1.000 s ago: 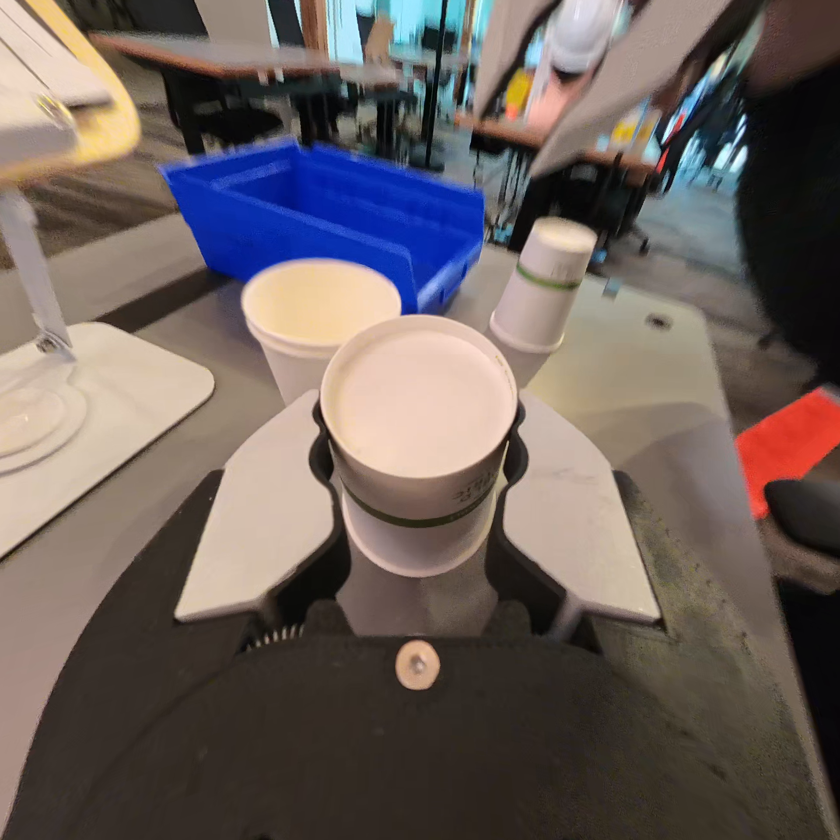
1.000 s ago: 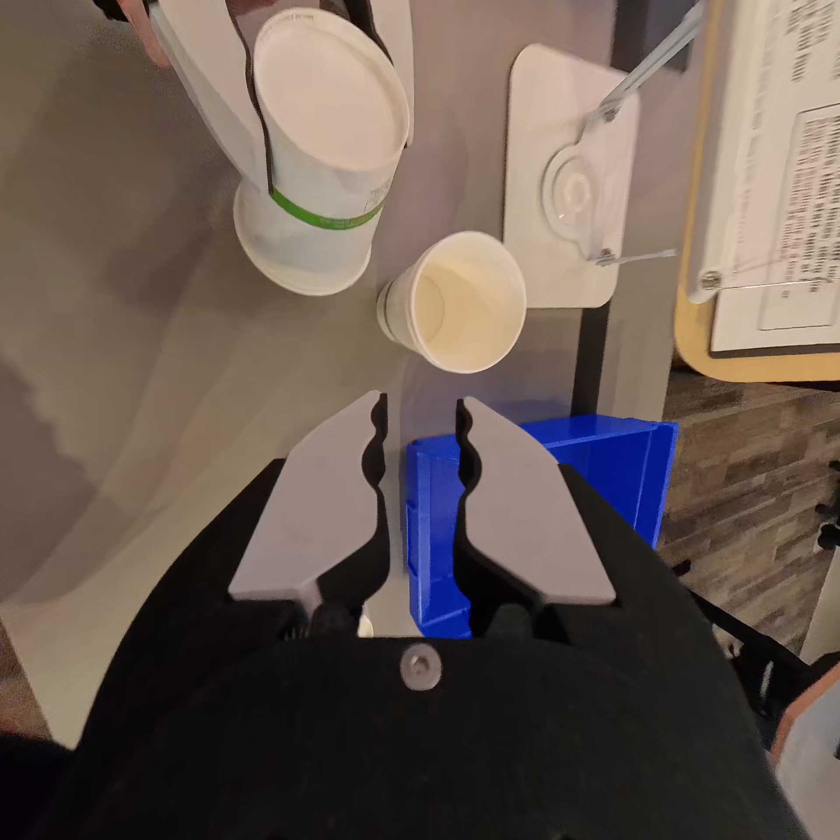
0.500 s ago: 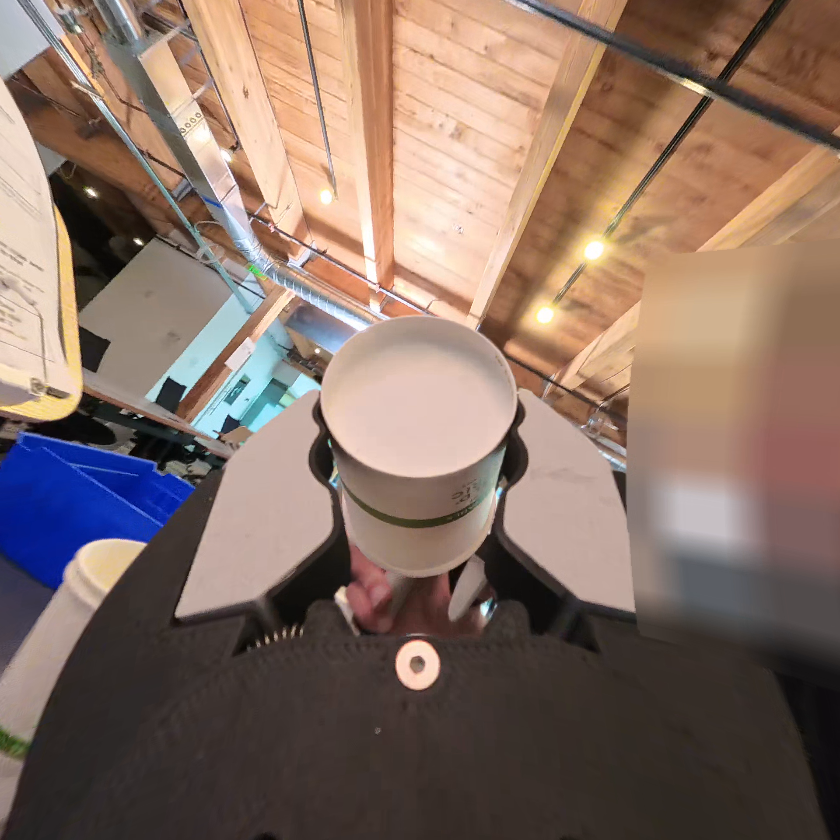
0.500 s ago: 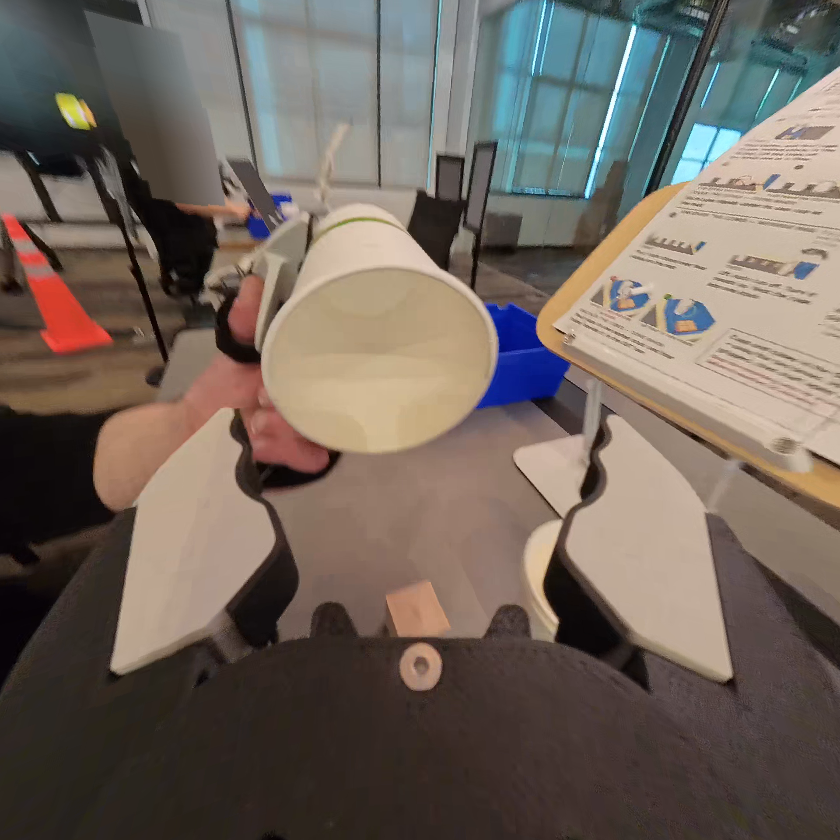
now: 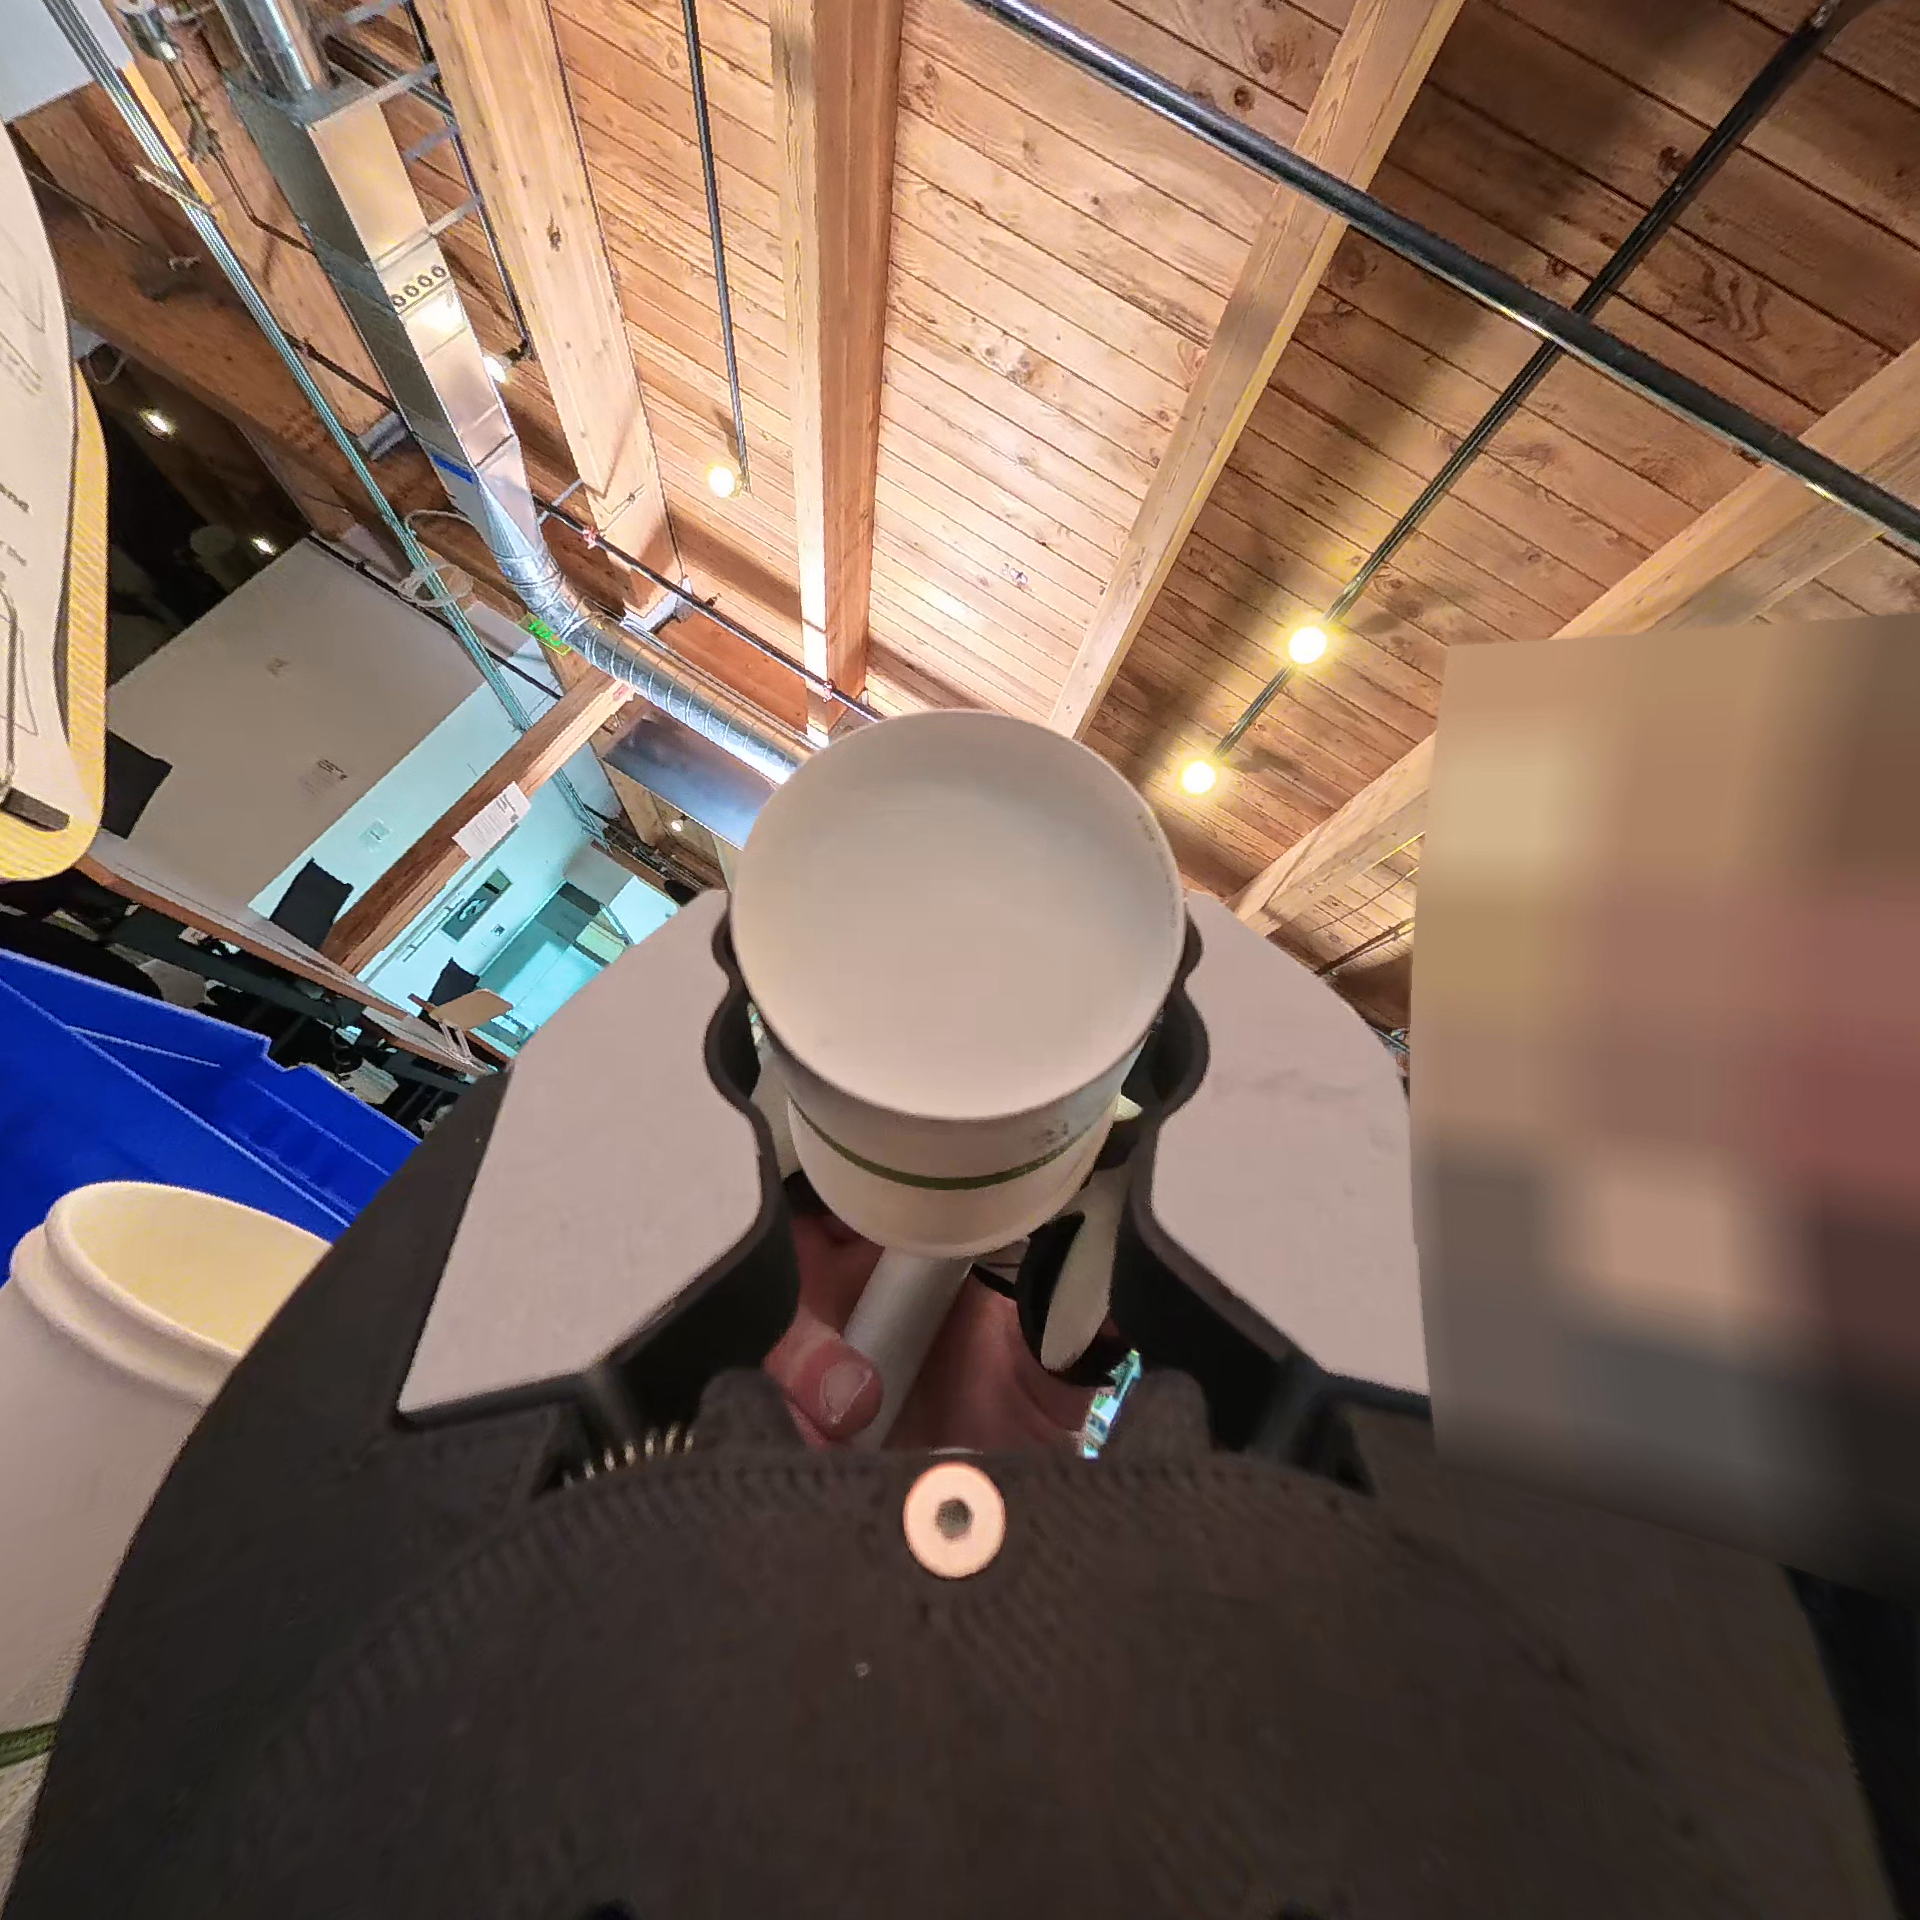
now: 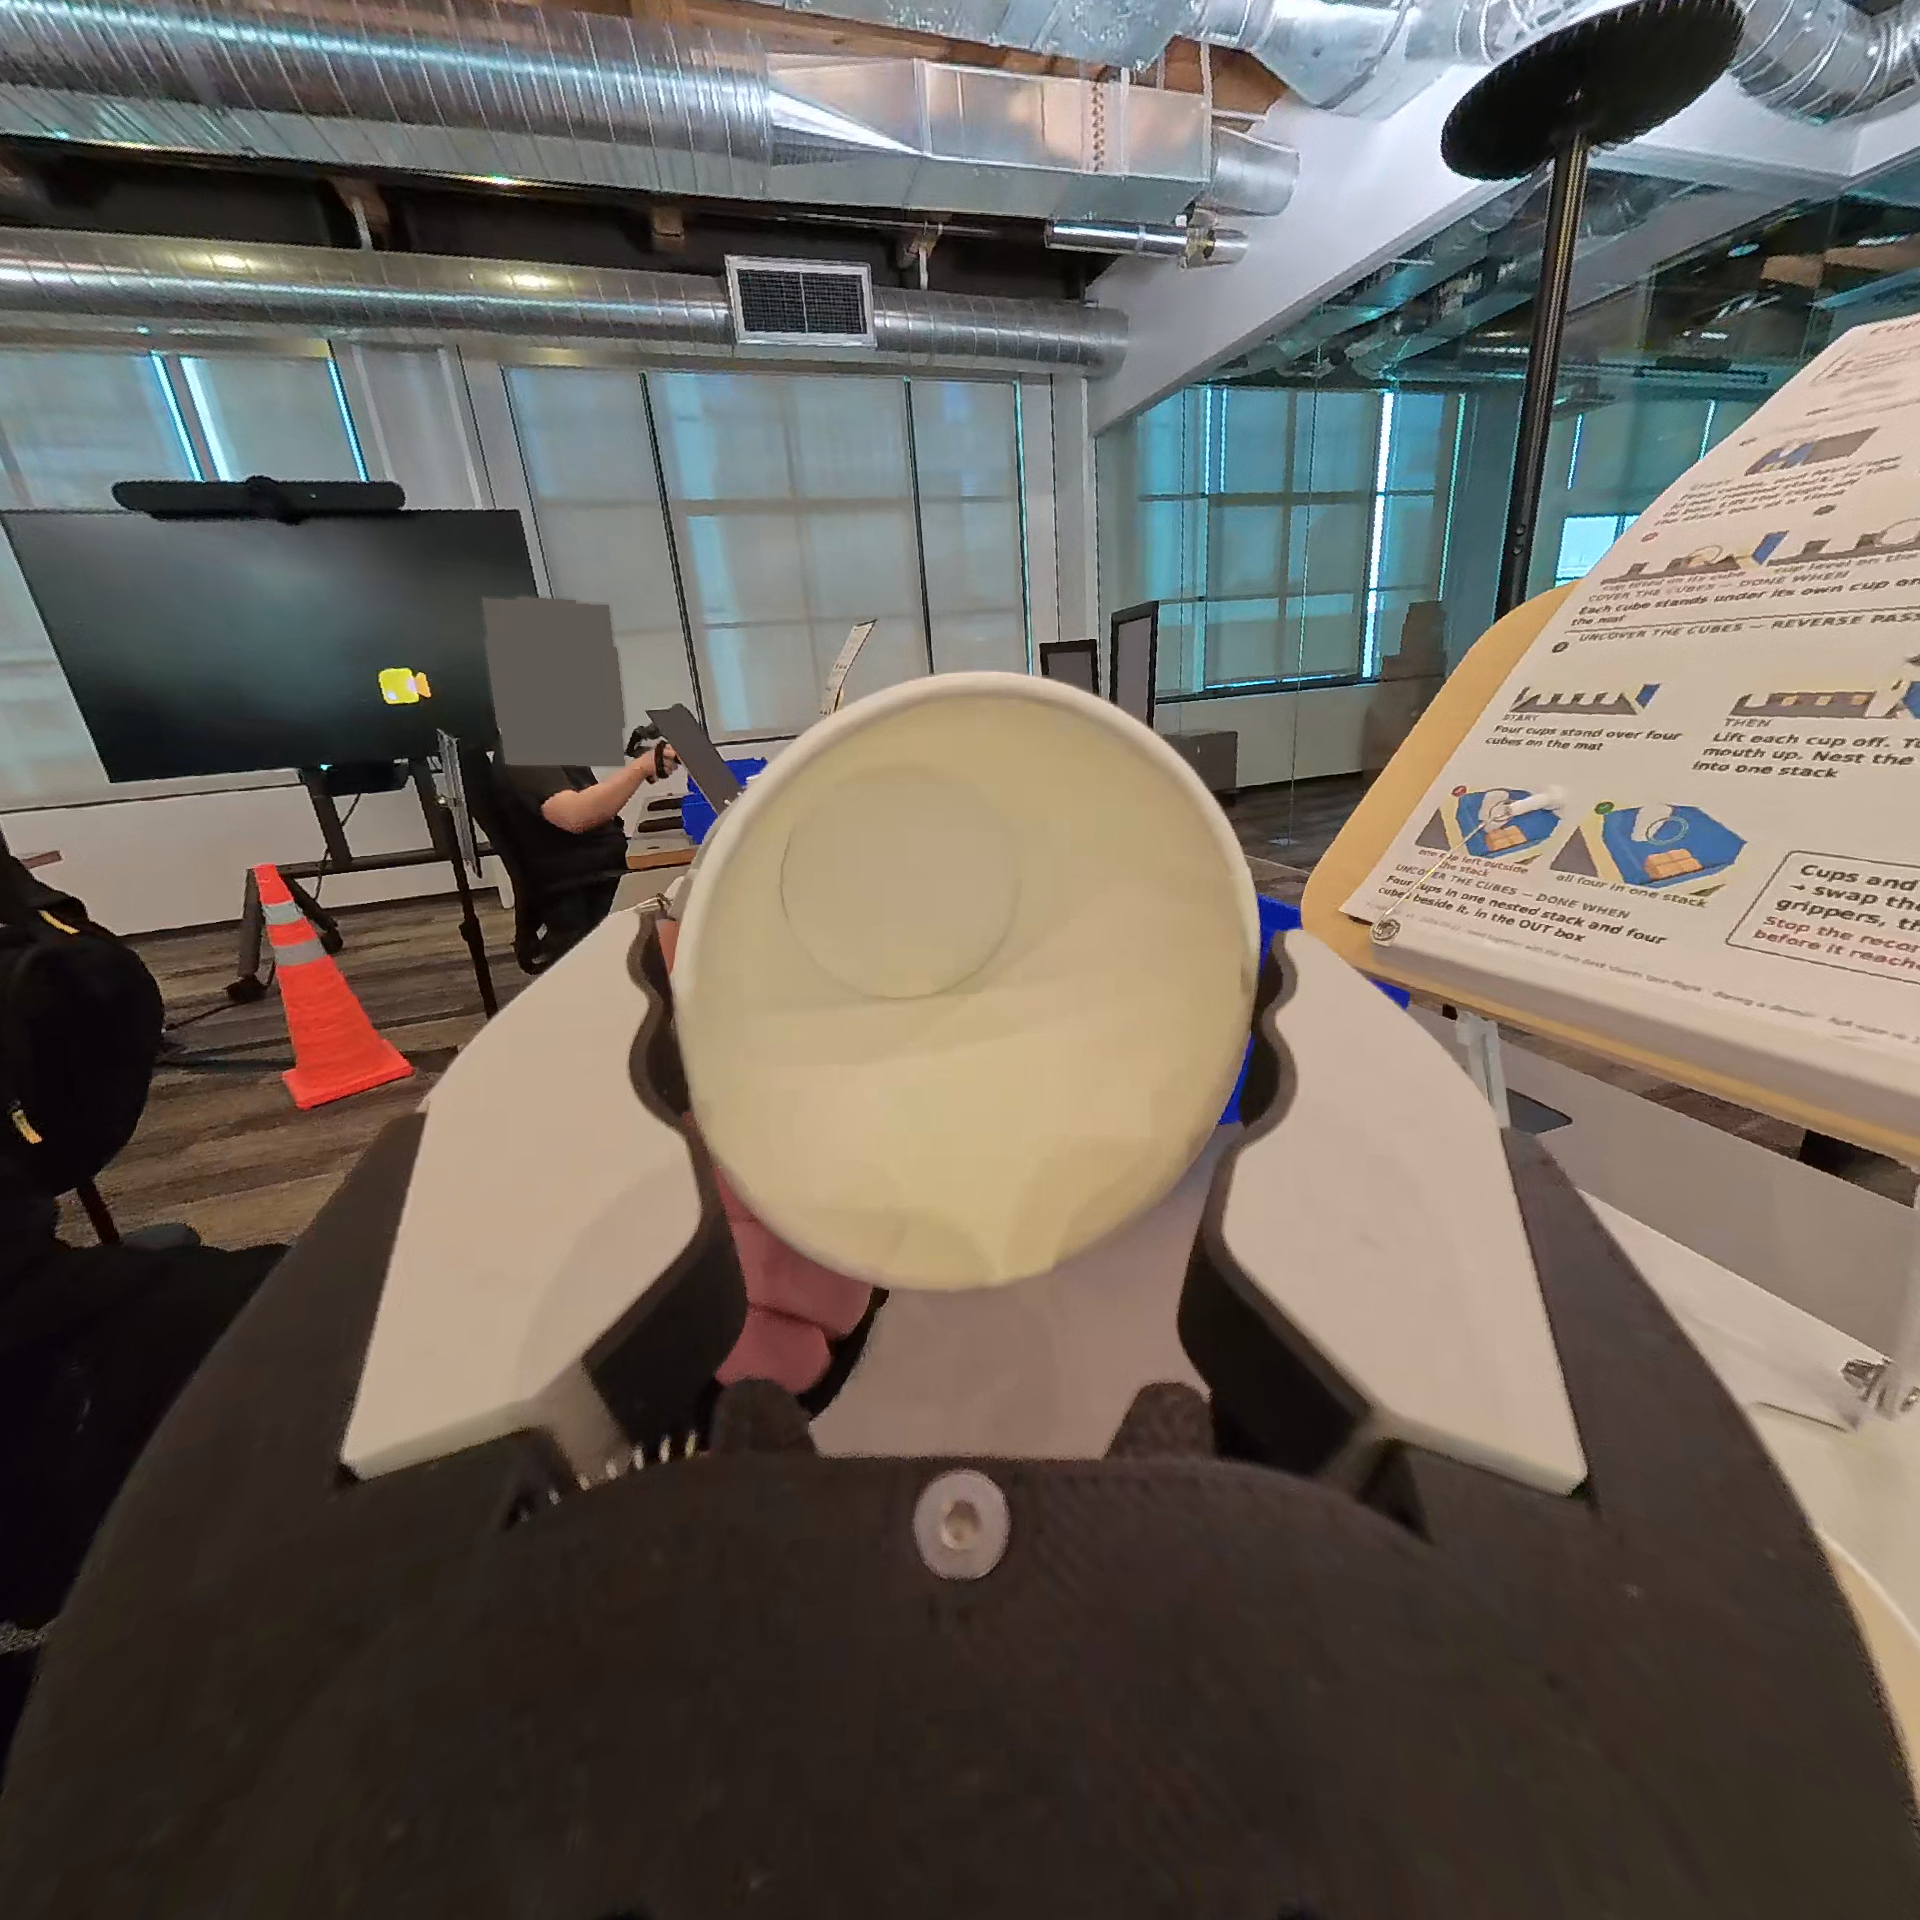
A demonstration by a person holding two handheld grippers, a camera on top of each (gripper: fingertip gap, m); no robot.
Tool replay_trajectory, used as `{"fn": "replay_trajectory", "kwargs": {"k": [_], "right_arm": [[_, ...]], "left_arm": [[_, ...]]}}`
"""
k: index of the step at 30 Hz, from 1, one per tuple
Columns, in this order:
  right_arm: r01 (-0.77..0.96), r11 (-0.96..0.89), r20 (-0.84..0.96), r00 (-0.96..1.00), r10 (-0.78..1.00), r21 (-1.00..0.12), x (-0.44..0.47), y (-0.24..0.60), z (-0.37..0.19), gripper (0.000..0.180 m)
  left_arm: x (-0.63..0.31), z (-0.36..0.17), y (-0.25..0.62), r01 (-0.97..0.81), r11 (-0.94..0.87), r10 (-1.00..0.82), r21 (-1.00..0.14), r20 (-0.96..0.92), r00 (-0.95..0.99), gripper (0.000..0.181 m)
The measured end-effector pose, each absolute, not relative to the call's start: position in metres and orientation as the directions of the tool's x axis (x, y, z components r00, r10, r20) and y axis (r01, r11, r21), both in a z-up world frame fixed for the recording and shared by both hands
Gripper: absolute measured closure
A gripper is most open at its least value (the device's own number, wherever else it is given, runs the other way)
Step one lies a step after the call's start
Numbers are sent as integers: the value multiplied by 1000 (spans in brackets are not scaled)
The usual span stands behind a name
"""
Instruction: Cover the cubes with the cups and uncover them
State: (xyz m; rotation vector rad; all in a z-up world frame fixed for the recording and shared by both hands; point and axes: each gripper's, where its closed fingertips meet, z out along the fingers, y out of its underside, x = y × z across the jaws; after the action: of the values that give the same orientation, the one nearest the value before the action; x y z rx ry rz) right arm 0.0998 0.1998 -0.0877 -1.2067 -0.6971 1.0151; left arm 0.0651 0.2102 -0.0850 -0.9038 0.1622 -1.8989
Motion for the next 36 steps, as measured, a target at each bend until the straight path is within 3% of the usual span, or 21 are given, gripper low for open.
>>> {"fn": "replay_trajectory", "kwargs": {"k": [13, 16, 22, 36], "right_arm": [[-266, 48, -79, 446, 891, -963, 135, 209, -63, 77], [-237, 58, -64, 479, 875, -970, 166, 219, -41, 80], [-17, 19, 6, 572, 820, -1000, 205, 249, -37, 85], [448, -191, 109, 563, 820, -873, 167, 306, -150, 89]], "left_arm": [[72, -90, 210, 688, -490, -833, -535, 520, -189, 105], [60, -100, 215, 687, -426, -853, -589, 515, -86, 119], [39, -124, 229, 647, -330, -867, -687, 492, 81, 126], [39, -170, 242, 581, -317, -843, -750, 503, 189, 131]]}}
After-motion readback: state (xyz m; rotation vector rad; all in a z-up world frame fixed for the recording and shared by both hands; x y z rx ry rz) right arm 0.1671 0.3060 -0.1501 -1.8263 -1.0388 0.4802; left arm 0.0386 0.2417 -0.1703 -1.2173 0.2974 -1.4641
